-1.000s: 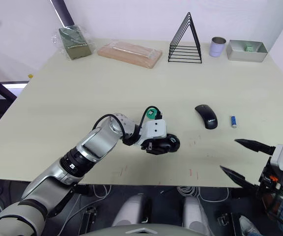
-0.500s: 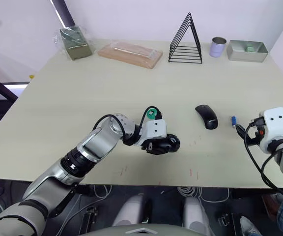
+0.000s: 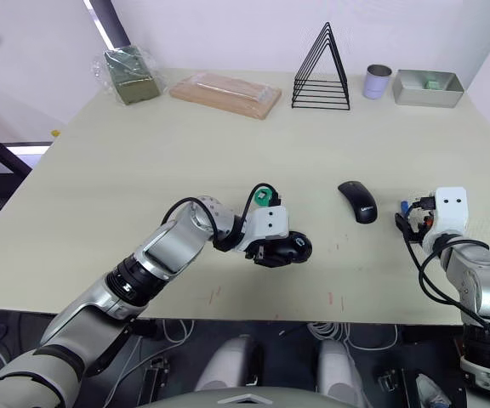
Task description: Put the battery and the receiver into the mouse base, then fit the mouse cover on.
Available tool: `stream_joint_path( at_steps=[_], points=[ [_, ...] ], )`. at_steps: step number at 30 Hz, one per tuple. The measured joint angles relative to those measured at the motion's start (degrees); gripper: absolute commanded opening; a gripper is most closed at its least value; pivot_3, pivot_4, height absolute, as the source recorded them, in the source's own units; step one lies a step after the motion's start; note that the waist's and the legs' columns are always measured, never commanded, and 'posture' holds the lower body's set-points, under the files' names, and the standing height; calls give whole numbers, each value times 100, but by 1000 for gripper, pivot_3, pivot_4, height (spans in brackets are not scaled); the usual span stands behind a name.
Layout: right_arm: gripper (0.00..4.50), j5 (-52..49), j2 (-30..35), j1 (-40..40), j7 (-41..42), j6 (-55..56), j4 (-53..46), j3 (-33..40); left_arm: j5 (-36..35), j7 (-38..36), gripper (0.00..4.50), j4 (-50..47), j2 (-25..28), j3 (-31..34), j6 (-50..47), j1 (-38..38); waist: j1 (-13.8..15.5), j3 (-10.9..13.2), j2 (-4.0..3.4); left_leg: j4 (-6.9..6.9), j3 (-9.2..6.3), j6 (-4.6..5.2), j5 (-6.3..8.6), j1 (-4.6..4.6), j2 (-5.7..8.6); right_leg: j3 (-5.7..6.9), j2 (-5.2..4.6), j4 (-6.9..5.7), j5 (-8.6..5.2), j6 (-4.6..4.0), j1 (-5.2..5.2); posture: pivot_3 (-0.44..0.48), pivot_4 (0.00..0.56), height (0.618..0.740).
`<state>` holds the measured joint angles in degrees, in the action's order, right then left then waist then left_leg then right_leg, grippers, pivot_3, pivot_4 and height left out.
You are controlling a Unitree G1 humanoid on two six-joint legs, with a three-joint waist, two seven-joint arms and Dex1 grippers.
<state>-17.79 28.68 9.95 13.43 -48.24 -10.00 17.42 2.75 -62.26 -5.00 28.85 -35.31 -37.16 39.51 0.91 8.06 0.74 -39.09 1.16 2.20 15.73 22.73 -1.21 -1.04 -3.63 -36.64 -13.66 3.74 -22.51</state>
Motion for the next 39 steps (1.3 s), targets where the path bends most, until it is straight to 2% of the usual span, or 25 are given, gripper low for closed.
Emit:
stream_joint_path(
  at_steps=[19, 20, 21, 22, 23, 26, 34, 39],
  points=[
    [2780, 233, -543, -7, -404, 149, 5, -103, 1, 6, 2920, -11, -25, 49, -80, -27, -4, 0, -1, 0, -1, 0, 0, 0, 0, 0, 0, 0, -1, -1, 0, 0, 150, 740],
    [2263, 259, -562, -7, -432, 162, 3, -103, 1, 6, 2920, -12, -25, 51, -84, -28, -5, 0, -1, 0, -1, 0, 0, 0, 0, 0, 0, 0, -1, -1, -1, 0, 150, 740],
    [2016, 292, -633, -7, -491, 212, 3, -107, 1, 6, 2920, -12, -27, 52, -88, -28, -5, 0, -1, 0, -1, 0, 0, 0, 0, 0, 0, 0, -1, -1, -1, 0, 150, 740],
    [2016, 300, -647, -7, -499, 220, 3, -113, 1, 6, 2920, -12, -28, 52, -88, -28, -5, 0, -1, 0, -1, 0, 0, 0, 0, 1, 0, 0, -1, -1, -1, 0, 150, 740],
    [1298, 306, -653, -7, -501, 228, 2, -122, 1, 6, 2920, -12, -29, 52, -89, -28, -5, 0, -1, 0, -1, 0, 0, 0, 0, 0, 0, 0, -1, -1, -1, 0, 150, 740],
    [152, 340, -674, -8, -506, 271, 1, -154, 3, 6, 2920, -12, -30, 53, -90, -28, -5, 0, -1, 0, -2, 0, 0, 0, 0, 1, 0, 0, -2, -2, -1, 0, 150, 740],
    [136, 333, -507, -272, -300, 310, -321, -175, 17, 6, 2920, -27, -42, 57, -113, -34, -2, 1, -3, 1, -1, 0, 0, 1, 0, 0, -1, 1, -2, -2, -1, 0, 150, 740],
    [136, -69, 211, -489, 292, -410, -1363, -185, 35, -5, 2920, -28, -45, 62, -104, -37, 1, 4, -12, 1, -3, 1, 1, 2, 0, 1, -2, 2, -4, -4, -1, 0, 150, 740]
  ],
)
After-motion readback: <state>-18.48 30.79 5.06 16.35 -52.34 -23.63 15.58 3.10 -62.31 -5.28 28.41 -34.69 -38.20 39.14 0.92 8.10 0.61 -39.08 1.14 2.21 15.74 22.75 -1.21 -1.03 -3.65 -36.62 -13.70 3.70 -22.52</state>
